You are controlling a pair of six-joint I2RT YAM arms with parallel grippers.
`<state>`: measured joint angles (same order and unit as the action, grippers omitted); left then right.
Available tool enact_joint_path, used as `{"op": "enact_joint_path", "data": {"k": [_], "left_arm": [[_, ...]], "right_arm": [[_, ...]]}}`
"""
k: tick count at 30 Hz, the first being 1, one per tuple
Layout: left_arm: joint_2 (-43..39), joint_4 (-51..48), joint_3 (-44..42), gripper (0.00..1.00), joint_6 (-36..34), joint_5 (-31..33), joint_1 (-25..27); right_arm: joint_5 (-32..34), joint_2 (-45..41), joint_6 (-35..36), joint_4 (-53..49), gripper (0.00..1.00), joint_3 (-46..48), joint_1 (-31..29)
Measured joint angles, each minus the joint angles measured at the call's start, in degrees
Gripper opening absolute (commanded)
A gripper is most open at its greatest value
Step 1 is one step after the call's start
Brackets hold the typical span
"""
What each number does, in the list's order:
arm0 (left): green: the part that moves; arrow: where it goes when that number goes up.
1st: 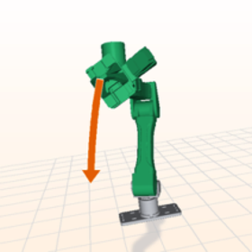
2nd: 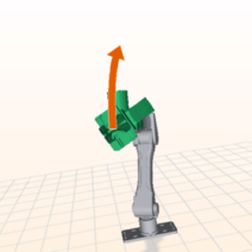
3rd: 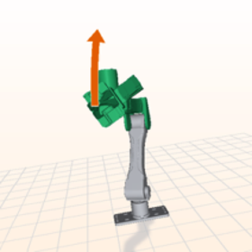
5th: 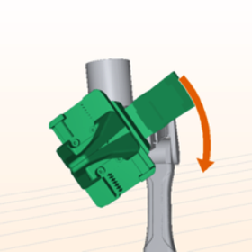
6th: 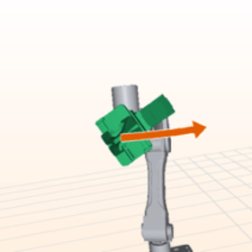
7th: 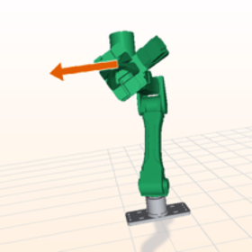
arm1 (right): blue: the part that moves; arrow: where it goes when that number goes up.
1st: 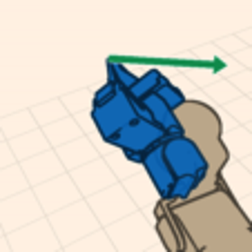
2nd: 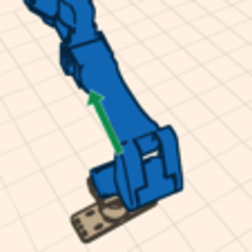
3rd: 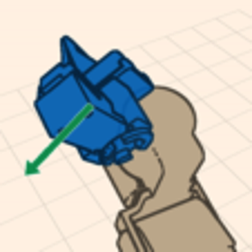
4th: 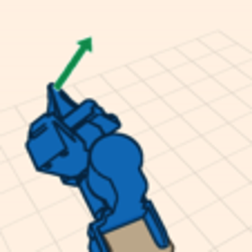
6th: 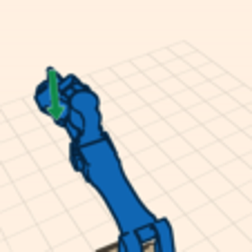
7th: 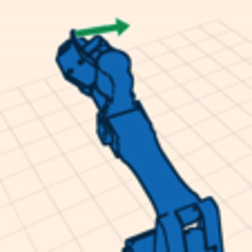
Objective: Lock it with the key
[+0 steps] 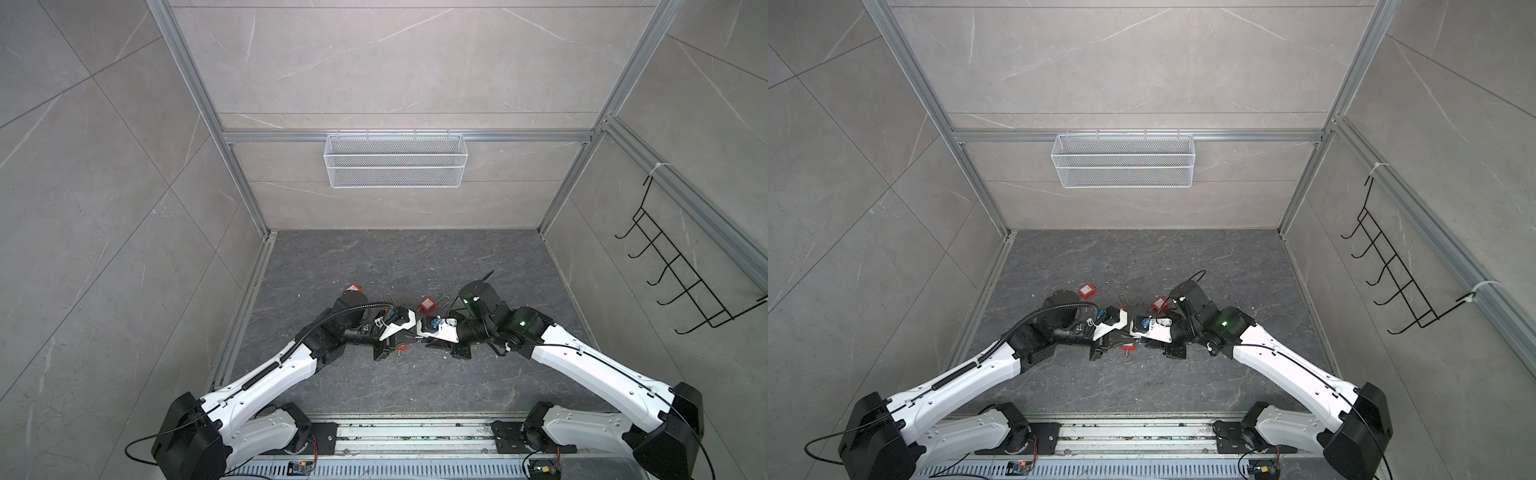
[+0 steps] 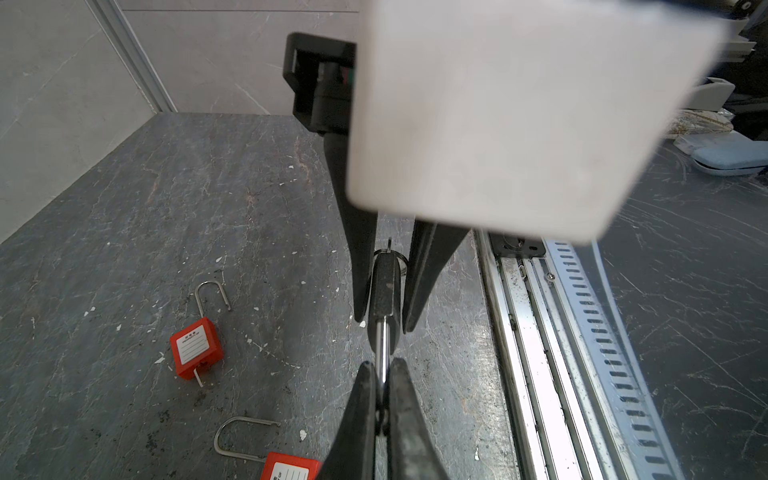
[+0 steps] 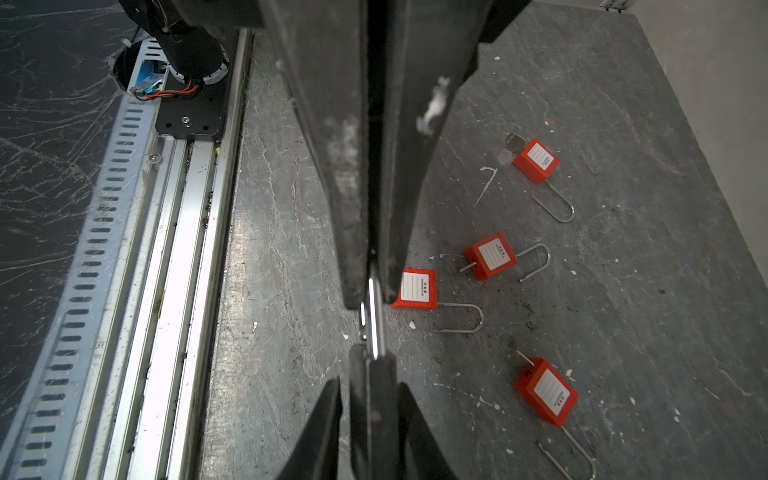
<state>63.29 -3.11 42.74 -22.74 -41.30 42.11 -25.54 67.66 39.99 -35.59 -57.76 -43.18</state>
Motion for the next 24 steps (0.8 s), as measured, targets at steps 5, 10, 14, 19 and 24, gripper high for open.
{"op": "enact_joint_path", "data": {"k": [5, 10, 14, 19, 24], "left_arm": [[0.31, -1.18, 0.63, 0.00, -0.26, -0.39, 0.00], [0.31, -1.75, 0.92, 0.18, -0.72, -0.39, -0.04], [-0.04, -1.60, 1.07, 0.43, -0.98, 0.96, -0.81], [-2.29, -1.99, 1.07, 0.40, -1.11, 2.29, -1.99], [-3.06, -3.32, 1.05, 0.33, -1.31, 1.95, -1.99]], "right_arm": [[-0.46, 0.02, -0.20, -0.57, 0.11, -0.11, 0.00], [-0.79, 0.07, -0.59, -0.66, 0.09, -0.22, 0.00], [-1.16, 0.17, -1.38, -0.70, 0.08, -0.50, -0.04], [-1.36, 0.81, -2.29, -0.98, 0.07, -1.25, -0.04], [-1.51, 1.64, -2.58, -1.03, 0.07, -1.97, -0.04]]}}
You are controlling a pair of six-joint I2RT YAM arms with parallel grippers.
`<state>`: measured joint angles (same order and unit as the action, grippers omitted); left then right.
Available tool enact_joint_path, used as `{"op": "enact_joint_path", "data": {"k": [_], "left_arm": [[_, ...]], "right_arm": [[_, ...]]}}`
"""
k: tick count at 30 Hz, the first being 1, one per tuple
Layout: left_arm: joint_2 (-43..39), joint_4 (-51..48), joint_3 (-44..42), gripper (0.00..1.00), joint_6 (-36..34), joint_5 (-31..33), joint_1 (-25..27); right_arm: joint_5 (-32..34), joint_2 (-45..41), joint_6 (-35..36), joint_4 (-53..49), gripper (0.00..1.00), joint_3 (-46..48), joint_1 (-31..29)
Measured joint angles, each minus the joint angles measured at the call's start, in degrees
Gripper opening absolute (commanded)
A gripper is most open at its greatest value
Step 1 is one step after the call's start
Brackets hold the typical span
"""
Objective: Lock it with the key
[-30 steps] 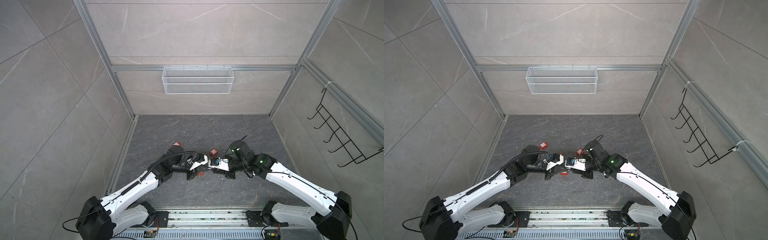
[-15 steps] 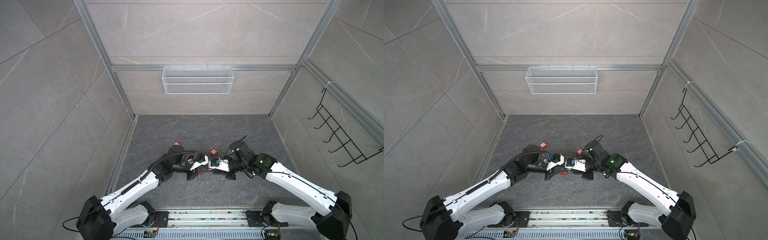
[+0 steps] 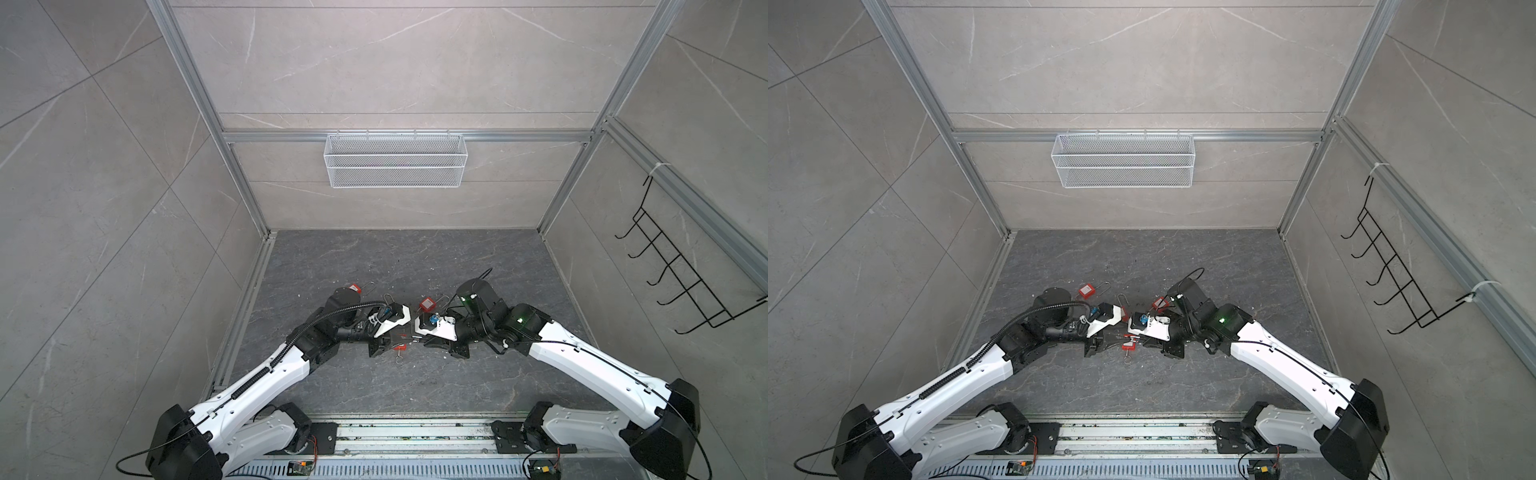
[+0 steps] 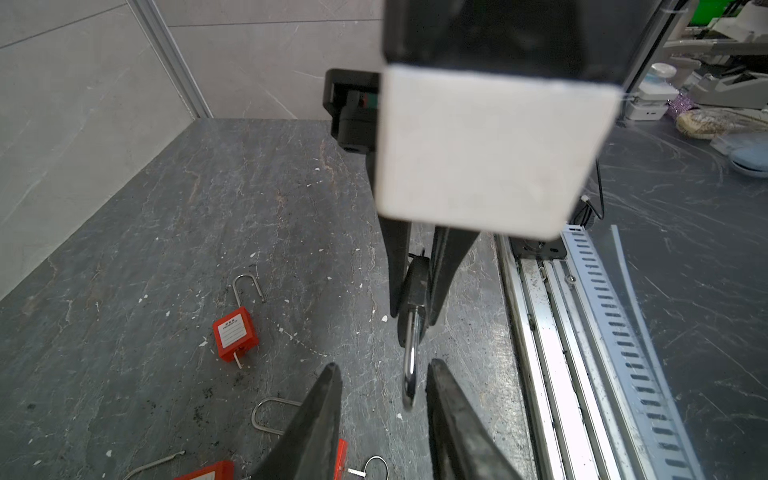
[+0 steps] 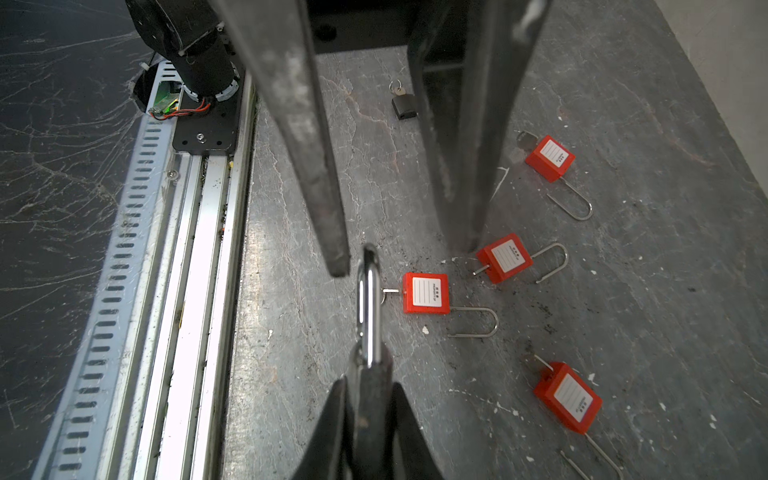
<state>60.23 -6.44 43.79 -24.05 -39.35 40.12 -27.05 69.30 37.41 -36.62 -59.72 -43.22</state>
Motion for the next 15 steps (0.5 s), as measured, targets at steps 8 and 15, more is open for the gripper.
{"op": "enact_joint_path", "data": {"k": [8, 15], "left_arm": [[0.26, -1.49, 0.00, 0.15, 0.02, -1.55, 0.00], [1.27, -1.25, 0.02, 0.11, -0.07, -1.81, 0.00]], "right_arm": [[0.00, 0.17, 0.00, -0.13, 0.06, -1.05, 0.00], [-0.15, 0.37, 0.04, -1.29, 0.05, -1.36, 0.00]]}}
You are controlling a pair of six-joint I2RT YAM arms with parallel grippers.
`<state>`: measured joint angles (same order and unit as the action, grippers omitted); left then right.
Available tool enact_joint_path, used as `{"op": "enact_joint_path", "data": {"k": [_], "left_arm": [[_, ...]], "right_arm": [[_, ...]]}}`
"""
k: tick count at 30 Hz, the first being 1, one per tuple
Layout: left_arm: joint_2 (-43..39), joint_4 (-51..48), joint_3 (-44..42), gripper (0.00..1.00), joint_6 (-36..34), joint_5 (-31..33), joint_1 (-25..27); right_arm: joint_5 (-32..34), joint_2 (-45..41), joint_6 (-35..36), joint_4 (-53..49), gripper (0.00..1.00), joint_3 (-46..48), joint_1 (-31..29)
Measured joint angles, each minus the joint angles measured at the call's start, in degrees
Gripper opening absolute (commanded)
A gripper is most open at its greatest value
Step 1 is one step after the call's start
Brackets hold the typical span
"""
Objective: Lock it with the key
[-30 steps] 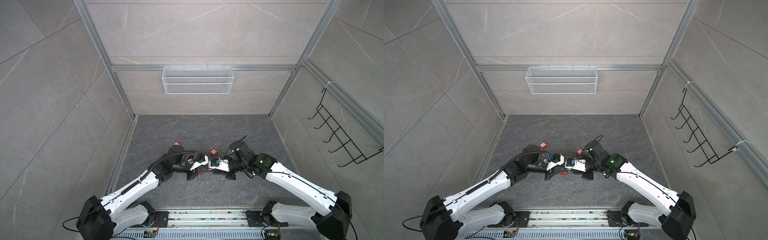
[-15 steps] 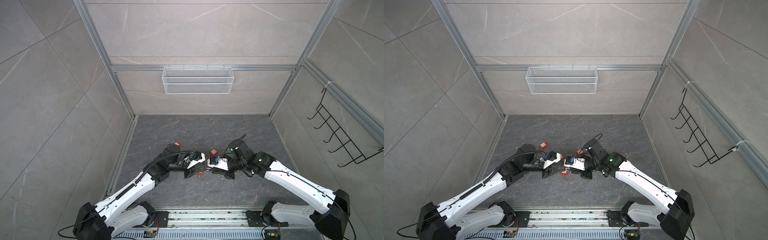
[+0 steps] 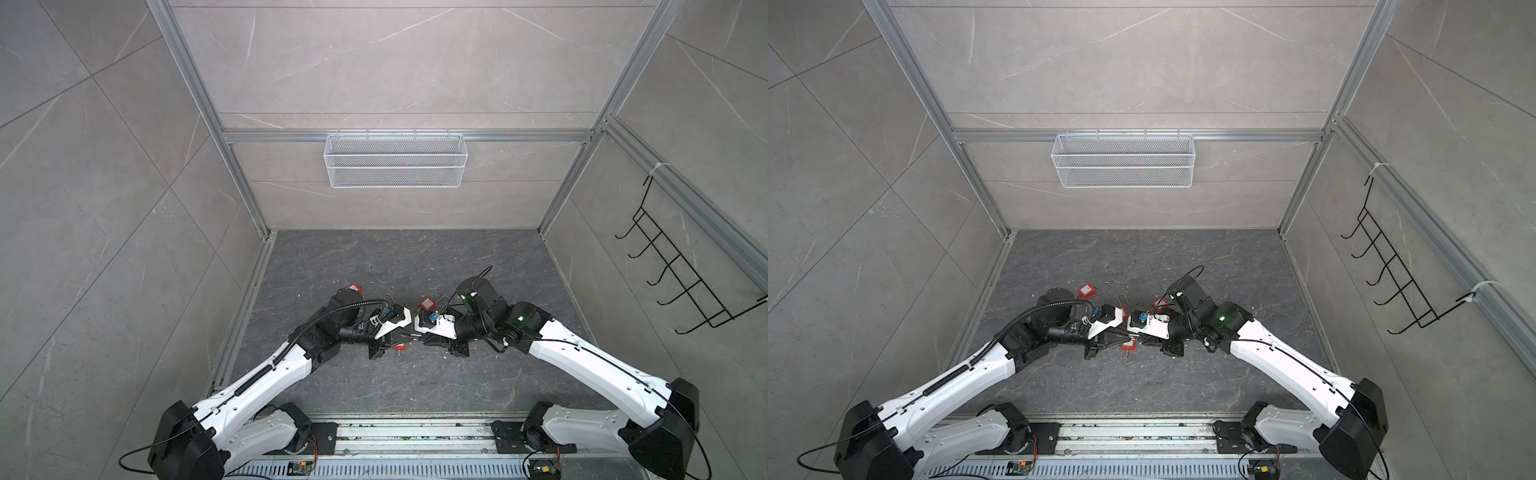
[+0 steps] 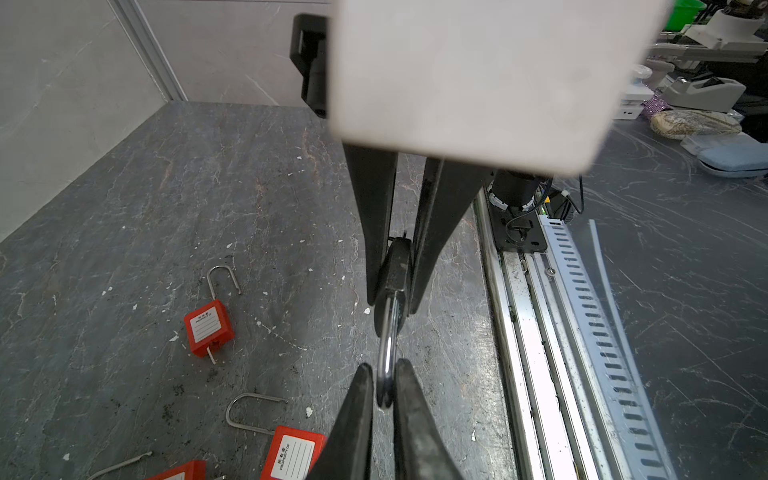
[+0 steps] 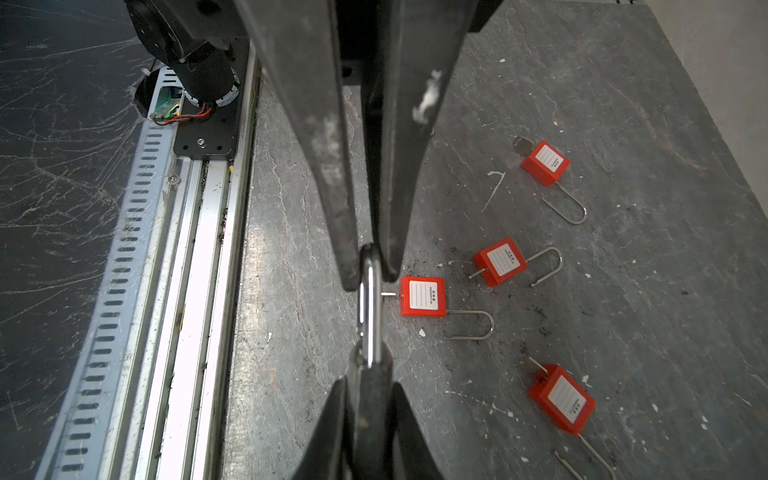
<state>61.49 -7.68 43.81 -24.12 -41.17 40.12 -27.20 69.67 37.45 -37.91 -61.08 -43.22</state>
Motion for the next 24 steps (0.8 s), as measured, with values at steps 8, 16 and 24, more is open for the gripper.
{"op": "enact_joint_path", "data": {"k": [8, 16, 24], "left_arm": [[0.70, 0.17, -0.02, 0.00, 0.04, -1.25, 0.00], [0.76, 0.46, -0.02, 0.00, 0.17, -1.77, -0.02], [0.50, 2.21, -1.03, 0.00, 0.31, -1.27, 0.02]], "right_arm": [[-0.09, 0.33, 0.00, -1.36, 0.04, -0.57, 0.00], [-2.43, 2.08, -0.46, -2.84, 0.02, -2.36, 0.24], [-4.17, 5.31, -0.46, -6.32, 0.00, -5.70, 0.87]]}}
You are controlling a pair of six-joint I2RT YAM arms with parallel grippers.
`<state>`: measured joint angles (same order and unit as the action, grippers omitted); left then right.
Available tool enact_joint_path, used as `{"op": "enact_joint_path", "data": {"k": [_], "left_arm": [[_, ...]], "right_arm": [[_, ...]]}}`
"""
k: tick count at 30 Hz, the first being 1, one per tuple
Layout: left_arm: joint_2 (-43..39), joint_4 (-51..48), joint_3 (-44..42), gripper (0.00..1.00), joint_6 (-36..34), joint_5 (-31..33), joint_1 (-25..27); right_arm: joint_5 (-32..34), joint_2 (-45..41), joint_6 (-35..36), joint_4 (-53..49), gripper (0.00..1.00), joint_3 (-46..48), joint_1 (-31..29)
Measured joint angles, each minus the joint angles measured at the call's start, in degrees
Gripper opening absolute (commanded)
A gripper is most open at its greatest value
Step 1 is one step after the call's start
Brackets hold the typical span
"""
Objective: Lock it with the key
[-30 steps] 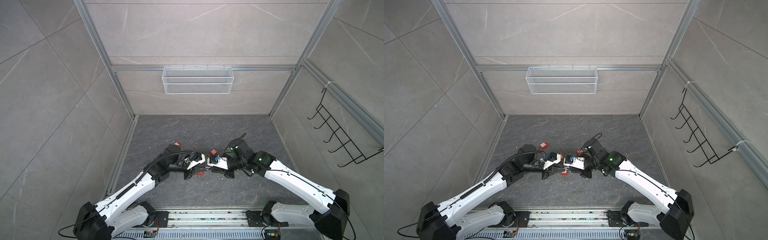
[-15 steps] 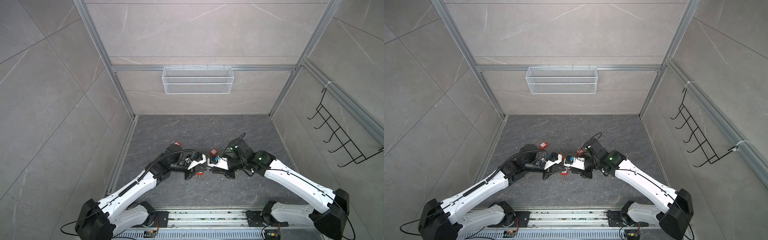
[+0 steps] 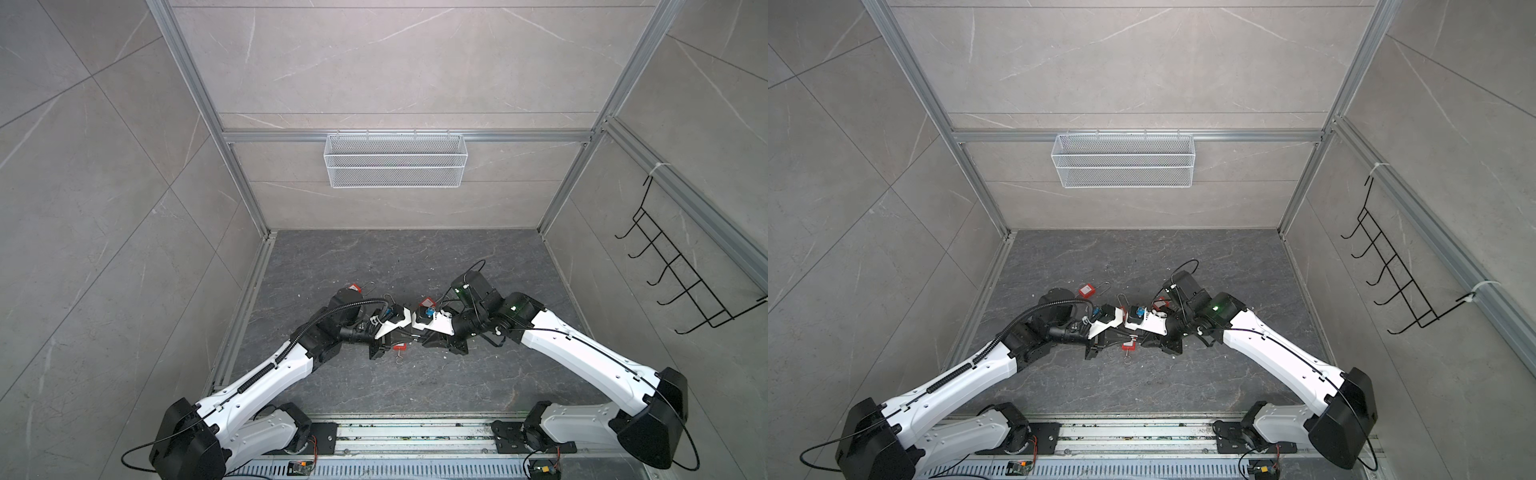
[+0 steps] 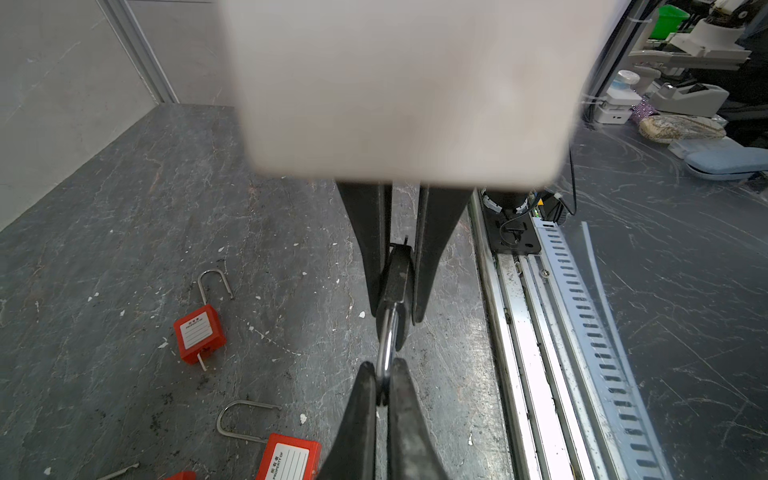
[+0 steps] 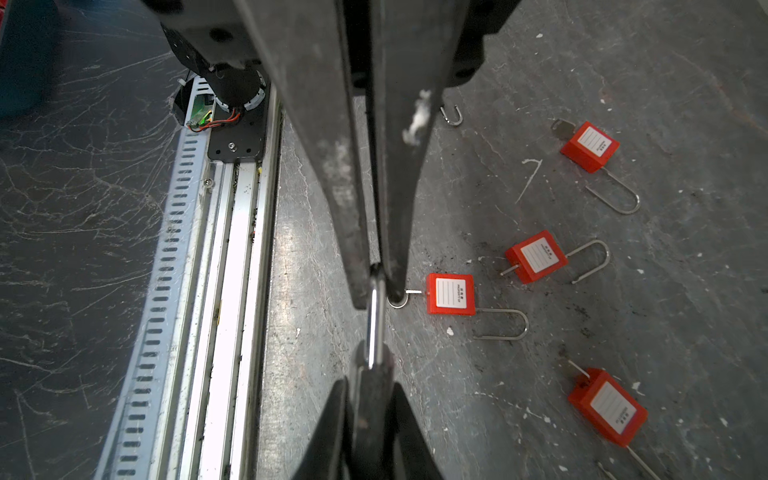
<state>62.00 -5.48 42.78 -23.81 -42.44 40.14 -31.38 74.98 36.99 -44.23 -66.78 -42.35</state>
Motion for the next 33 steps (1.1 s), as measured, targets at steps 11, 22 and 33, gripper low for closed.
{"op": "enact_joint_path", "data": {"k": [11, 22, 33], "left_arm": [[-0.35, 11.74, -5.84, 0.00, 6.69, 2.14, 1.11], [0.33, 17.07, -8.55, 0.00, 10.80, 5.92, 3.39], [2.80, 19.06, -8.52, 0.00, 12.98, 5.44, 3.69]], "right_arm": [[2.47, -0.42, -1.27, 0.57, 0.00, 0.24, 0.11], [3.98, -0.44, -1.20, 0.68, 0.00, 1.60, 0.20], [5.31, -0.85, -0.79, 1.14, 0.00, 2.73, 0.33]]}}
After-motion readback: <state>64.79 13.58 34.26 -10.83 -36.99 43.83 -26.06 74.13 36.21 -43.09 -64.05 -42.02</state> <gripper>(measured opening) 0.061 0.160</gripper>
